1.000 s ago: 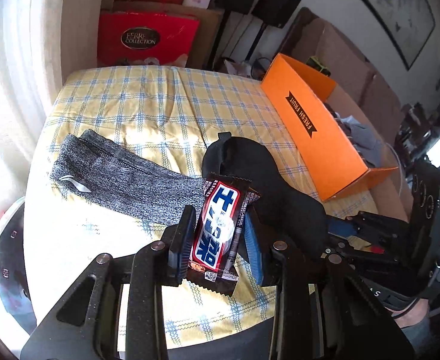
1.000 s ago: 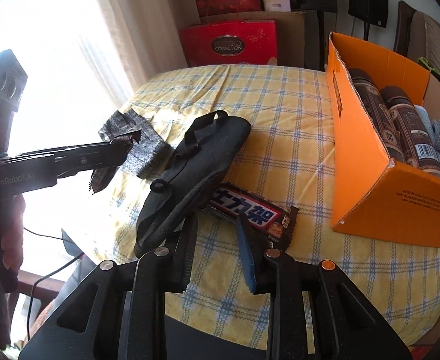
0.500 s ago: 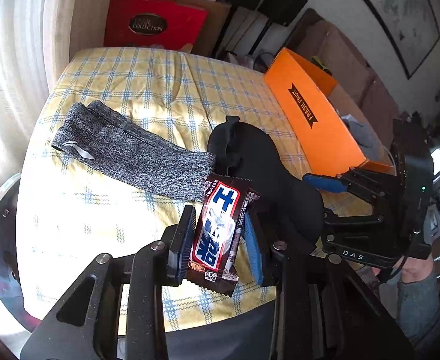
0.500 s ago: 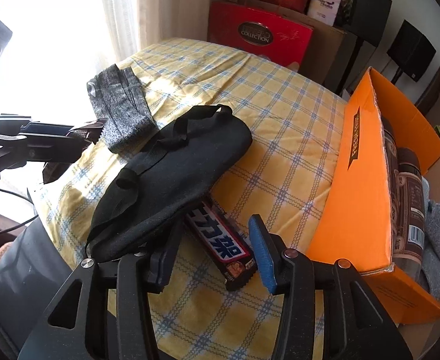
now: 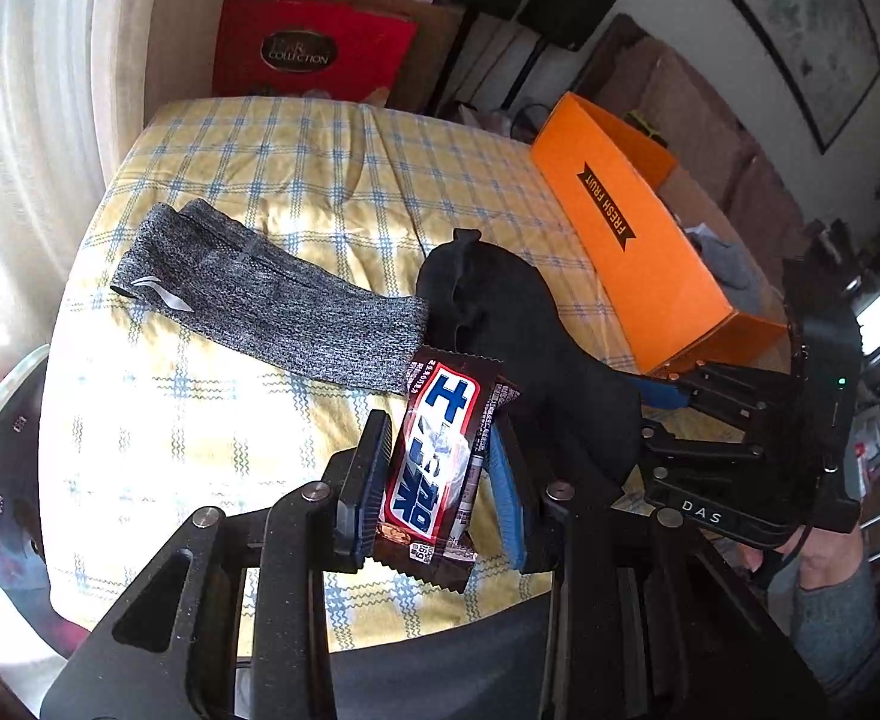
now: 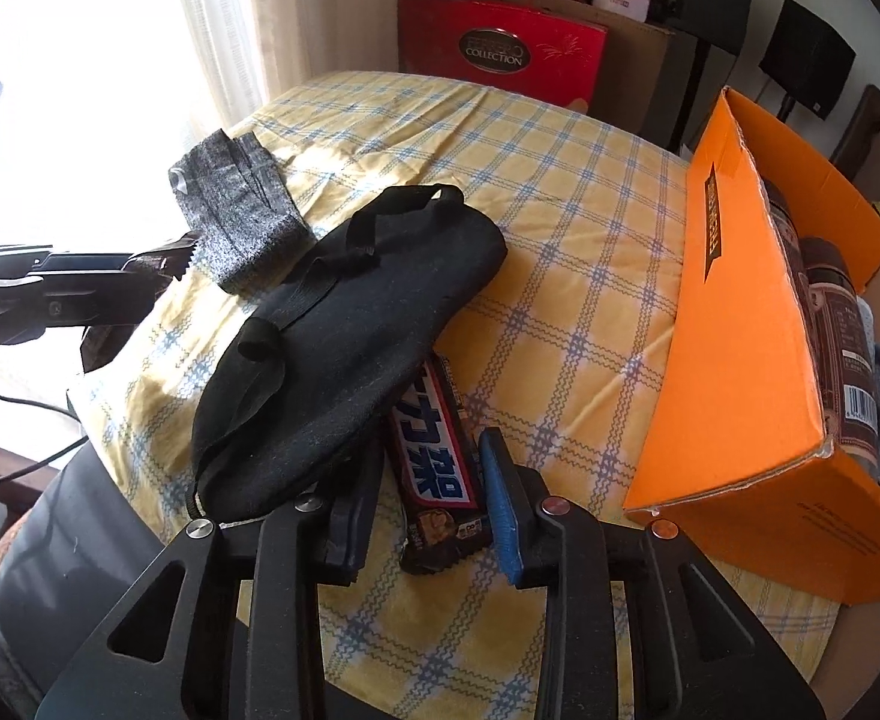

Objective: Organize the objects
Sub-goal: 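Close the left gripper on a chocolate bar while the right gripper grasps the other bar, then lift both chocolate bars and carry them over the orange box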

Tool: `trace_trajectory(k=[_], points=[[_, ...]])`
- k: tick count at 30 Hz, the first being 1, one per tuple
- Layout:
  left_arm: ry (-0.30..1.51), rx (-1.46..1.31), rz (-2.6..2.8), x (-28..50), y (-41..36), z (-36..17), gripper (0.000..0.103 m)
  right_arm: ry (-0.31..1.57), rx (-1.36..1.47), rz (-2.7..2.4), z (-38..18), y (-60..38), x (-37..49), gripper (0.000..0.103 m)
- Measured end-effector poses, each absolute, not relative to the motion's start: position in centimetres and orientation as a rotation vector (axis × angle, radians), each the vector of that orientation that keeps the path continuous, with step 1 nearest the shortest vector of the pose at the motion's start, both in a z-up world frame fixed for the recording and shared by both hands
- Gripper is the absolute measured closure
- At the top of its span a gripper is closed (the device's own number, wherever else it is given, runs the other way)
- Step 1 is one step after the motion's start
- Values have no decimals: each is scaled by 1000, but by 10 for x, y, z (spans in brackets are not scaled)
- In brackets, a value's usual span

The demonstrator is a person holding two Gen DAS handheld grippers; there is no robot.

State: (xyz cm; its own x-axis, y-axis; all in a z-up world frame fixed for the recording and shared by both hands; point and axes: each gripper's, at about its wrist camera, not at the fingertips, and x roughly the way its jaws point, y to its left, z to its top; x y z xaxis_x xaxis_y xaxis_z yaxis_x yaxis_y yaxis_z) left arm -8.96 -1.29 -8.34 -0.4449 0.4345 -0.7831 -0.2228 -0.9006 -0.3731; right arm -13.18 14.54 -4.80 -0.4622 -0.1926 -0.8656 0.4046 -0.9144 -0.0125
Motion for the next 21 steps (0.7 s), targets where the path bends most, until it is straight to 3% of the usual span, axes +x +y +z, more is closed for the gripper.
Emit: trace_trajectory(k=[21], points=[[-260, -1351, 2352, -74, 18, -77, 73, -41, 1399, -2580, -6, 207, -68, 71]])
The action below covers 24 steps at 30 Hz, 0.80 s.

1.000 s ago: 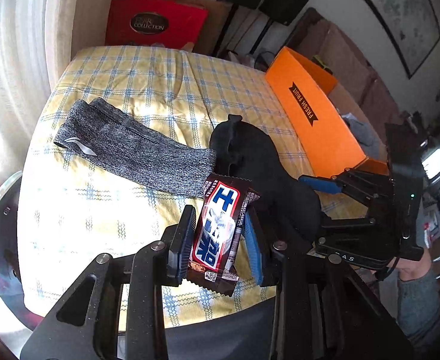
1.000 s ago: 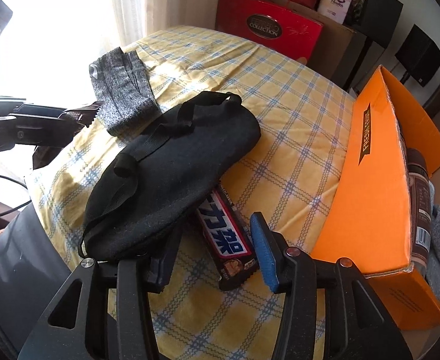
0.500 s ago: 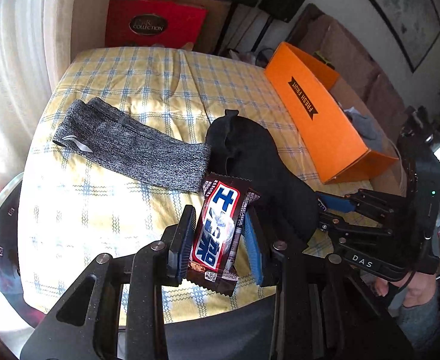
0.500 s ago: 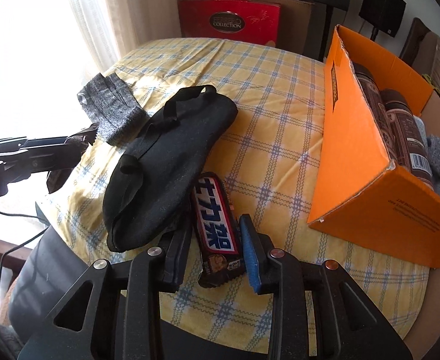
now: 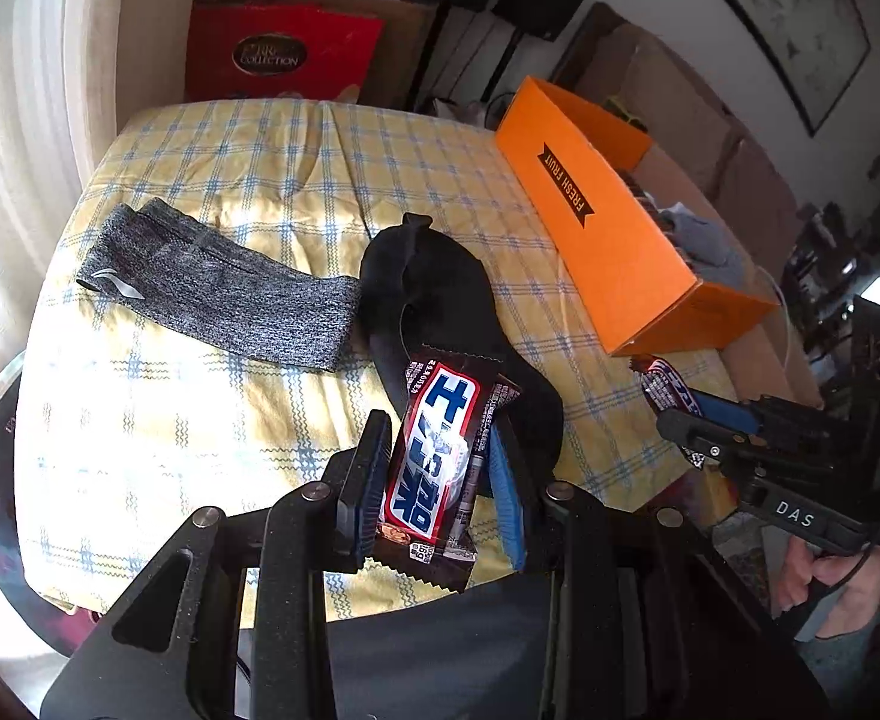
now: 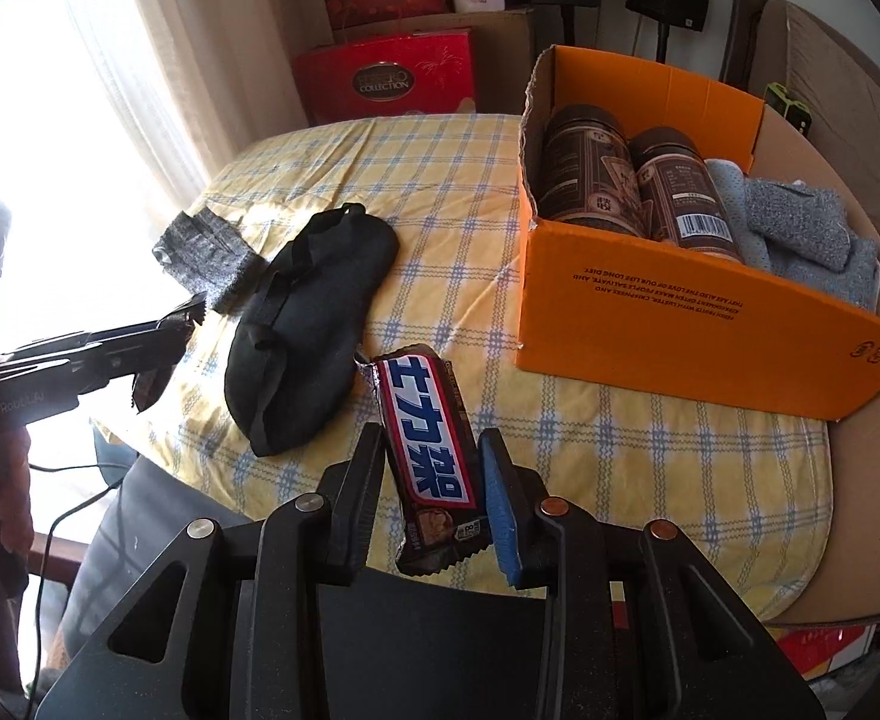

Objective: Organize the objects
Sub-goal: 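Lift both chocolate bars and carry them over the orange box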

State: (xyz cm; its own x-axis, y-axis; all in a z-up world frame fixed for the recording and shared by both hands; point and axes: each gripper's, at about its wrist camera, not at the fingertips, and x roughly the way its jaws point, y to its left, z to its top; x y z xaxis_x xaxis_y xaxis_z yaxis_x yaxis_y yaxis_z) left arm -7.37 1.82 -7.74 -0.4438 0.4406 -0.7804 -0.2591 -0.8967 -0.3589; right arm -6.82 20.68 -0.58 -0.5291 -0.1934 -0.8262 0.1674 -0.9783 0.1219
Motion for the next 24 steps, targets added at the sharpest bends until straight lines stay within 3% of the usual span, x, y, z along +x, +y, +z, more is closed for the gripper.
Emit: trace_trajectory(k=[24], points=[[-154, -1164, 2370, -119, 99, -4, 73, -194, 1163, -2712, 71, 235, -96, 71]])
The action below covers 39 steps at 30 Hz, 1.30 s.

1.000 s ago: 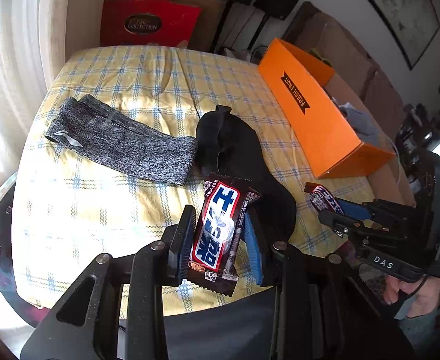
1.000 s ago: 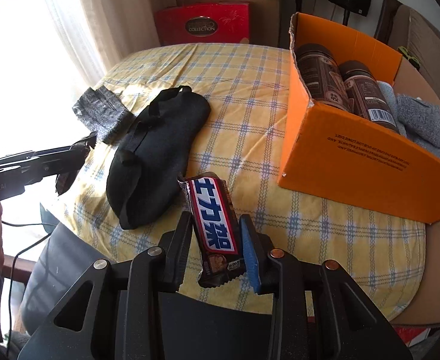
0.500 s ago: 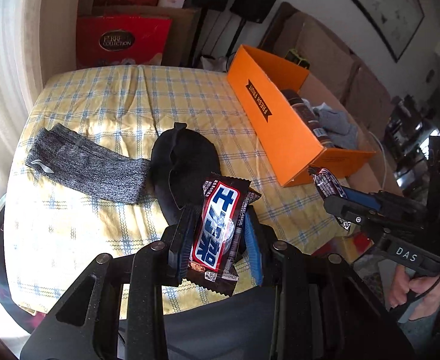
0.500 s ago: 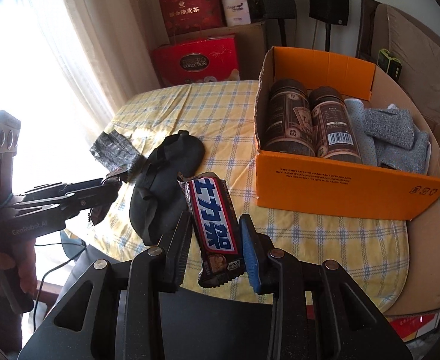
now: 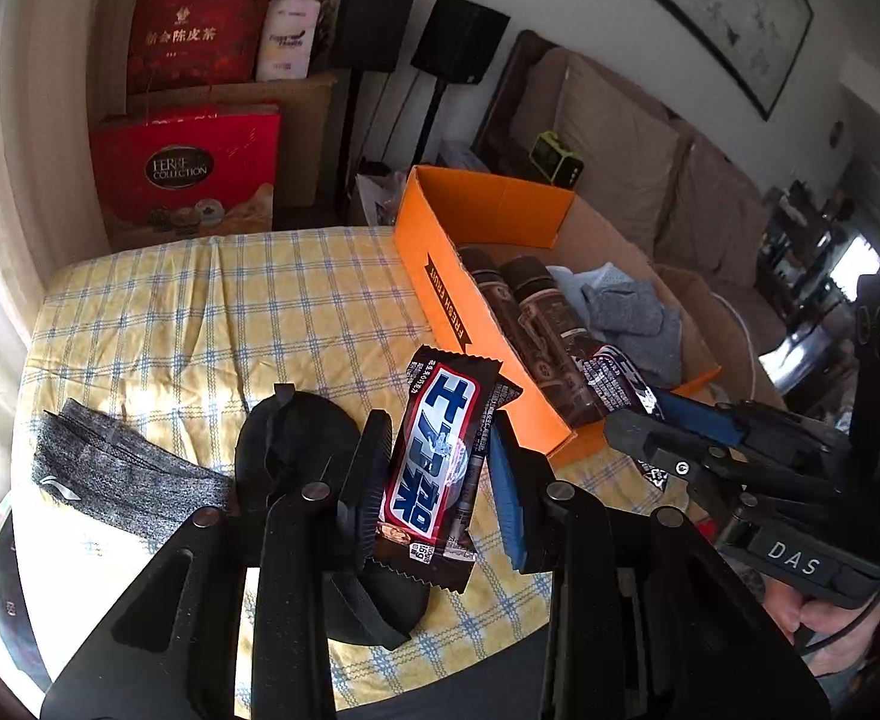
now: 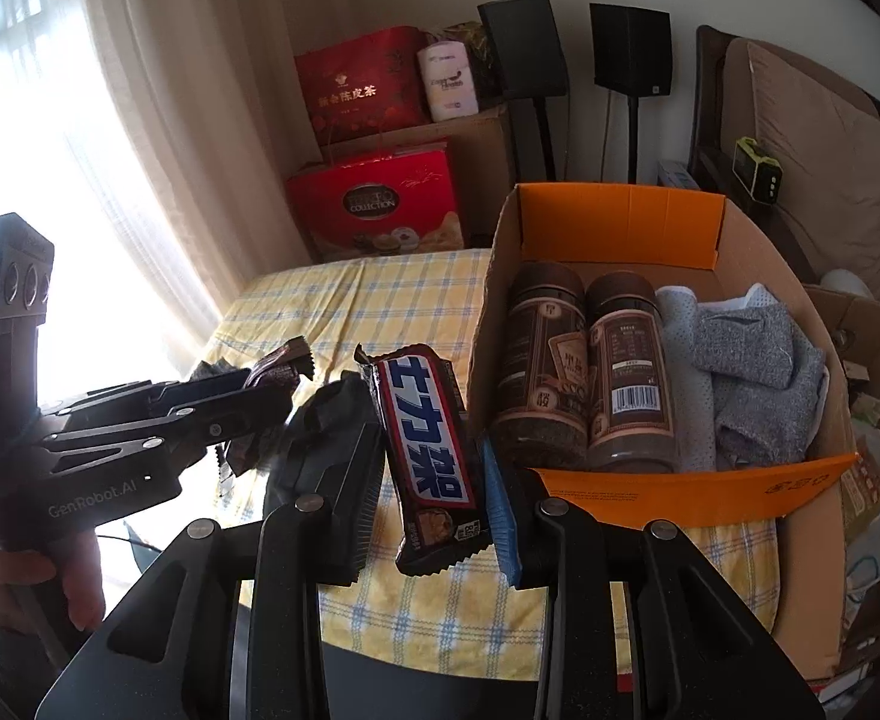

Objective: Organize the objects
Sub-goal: 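Lift both chocolate bars and carry them over the orange box, then lower both chocolate bars into the box and open both grippers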

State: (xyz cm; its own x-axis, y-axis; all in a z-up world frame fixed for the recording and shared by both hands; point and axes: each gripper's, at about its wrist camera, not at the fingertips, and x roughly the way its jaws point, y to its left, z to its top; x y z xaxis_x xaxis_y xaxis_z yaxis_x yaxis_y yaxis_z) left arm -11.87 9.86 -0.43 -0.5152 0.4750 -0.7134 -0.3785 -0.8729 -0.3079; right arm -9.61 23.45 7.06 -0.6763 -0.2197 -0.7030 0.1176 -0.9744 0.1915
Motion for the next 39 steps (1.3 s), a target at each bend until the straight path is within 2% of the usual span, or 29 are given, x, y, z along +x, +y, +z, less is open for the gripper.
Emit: trace_trajectory(k=[10, 23, 32, 39], points=[[-87, -1092, 2364, -158, 144, 14, 73, -204, 1120, -2774, 79, 256, -125, 71], [-97, -1120, 2333, -238, 197, 14, 73, -258, 1154, -2853, 84, 311, -191, 71], [-47, -1195, 2319, -291, 241, -6, 73, -321, 1289, -2877, 66, 354, -258, 71], [-75, -1271, 2305, -329, 258, -28, 73, -400, 1381, -2865, 44, 382, -295, 71]])
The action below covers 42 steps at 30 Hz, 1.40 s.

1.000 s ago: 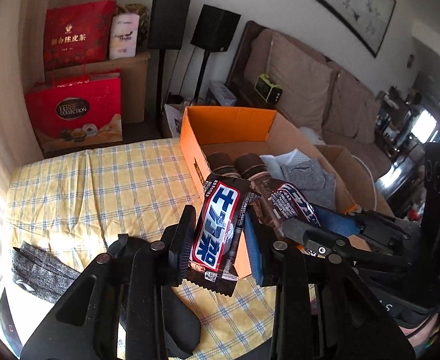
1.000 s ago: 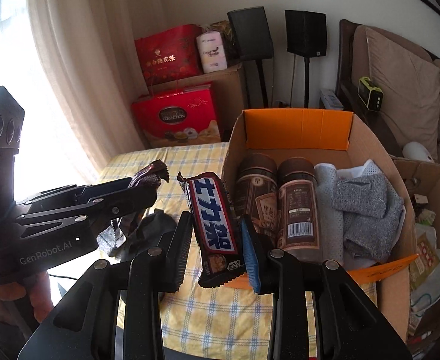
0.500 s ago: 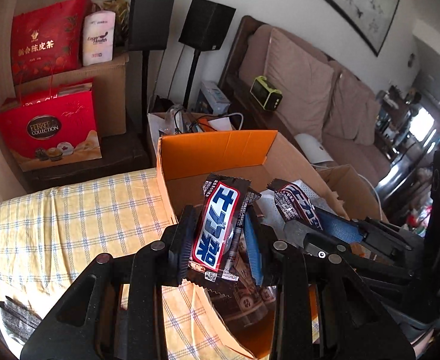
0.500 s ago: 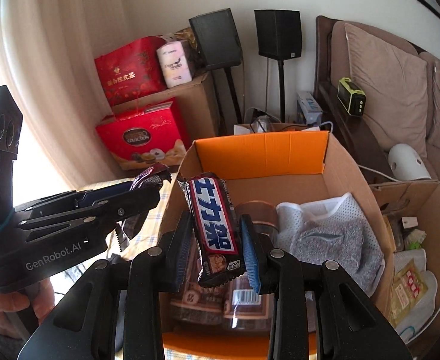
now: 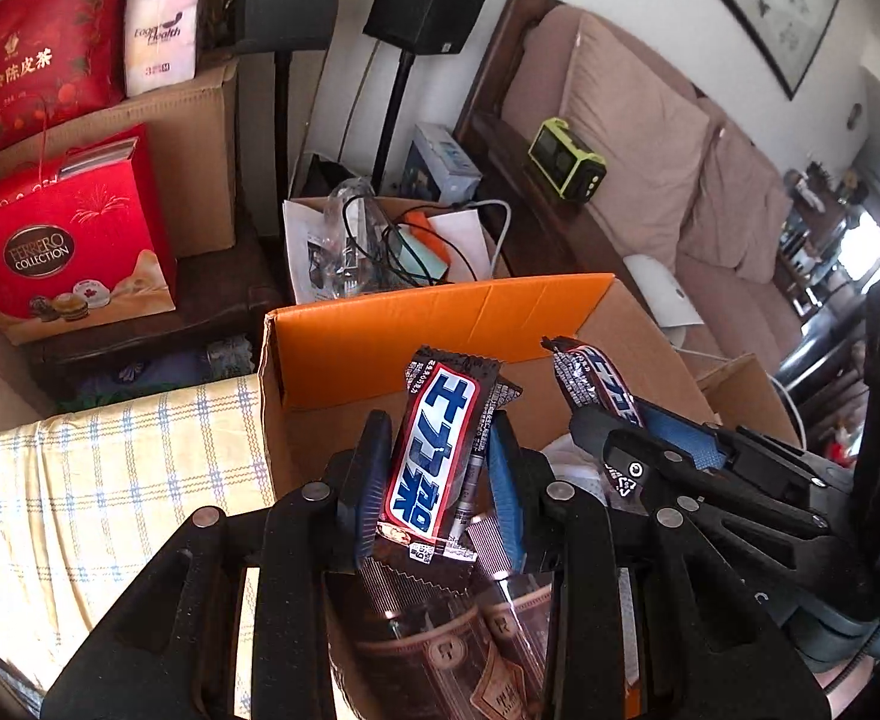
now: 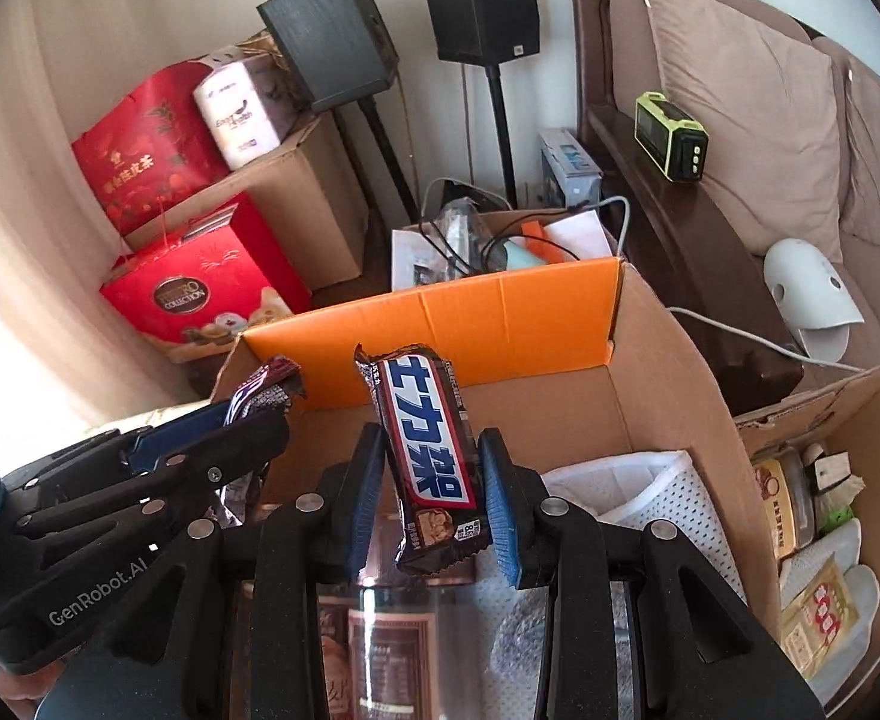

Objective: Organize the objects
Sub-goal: 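Lower both chocolate bars into the box and open both grippers, then withdraw both grippers from the box toward the black eye mask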

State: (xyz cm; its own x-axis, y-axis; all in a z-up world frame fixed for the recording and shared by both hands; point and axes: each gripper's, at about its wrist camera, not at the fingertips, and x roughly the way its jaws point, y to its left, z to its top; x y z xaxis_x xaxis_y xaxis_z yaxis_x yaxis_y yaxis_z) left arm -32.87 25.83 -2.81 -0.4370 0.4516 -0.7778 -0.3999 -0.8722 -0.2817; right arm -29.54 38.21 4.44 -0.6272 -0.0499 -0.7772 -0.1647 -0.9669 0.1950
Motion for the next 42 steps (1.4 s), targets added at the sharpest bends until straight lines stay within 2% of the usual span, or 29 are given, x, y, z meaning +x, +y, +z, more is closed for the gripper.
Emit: trace_trajectory(k=[6, 9, 14, 21, 23, 25, 29, 31, 34, 35, 39, 40, 42], points=[[33, -1280, 2320, -340, 274, -42, 74, 365, -1369, 2706, 25, 391, -317, 71], [32, -1304, 2310, -345, 273, -48, 72, 421, -1397, 2695, 15, 397, -324, 71], [42, -1266, 2328, -340, 265, -43, 55, 475, -1409, 2693, 8, 401, -327, 67], [17, -1226, 2351, -322, 243, -22, 42, 452, -1341, 2733, 28, 394, -311, 61], [-4, -1219, 2352, -312, 231, -15, 32, 426, -1316, 2748, 36, 389, -302, 59], [-21, -1201, 2362, -302, 221, -8, 28, 401, -1292, 2767, 43, 382, -293, 54], [14, -1176, 2403, -279, 205, 5, 27, 333, -1284, 2796, 55, 362, -280, 43], [14, -1164, 2423, -269, 195, 11, 27, 288, -1284, 2796, 60, 352, -274, 33], [-26, -1146, 2428, -253, 179, 19, 11, 261, -1265, 2804, 67, 340, -265, 28], [-33, -1141, 2432, -248, 175, 21, 8, 253, -1266, 2804, 68, 336, -262, 28], [-37, -1151, 2458, -231, 158, 26, 5, 241, -1272, 2816, 71, 324, -250, 22], [-48, -1152, 2465, -227, 154, 27, 0, 237, -1269, 2819, 72, 321, -246, 19], [-67, -1151, 2476, -218, 145, 29, 0, 236, -1264, 2822, 74, 315, -239, 11]])
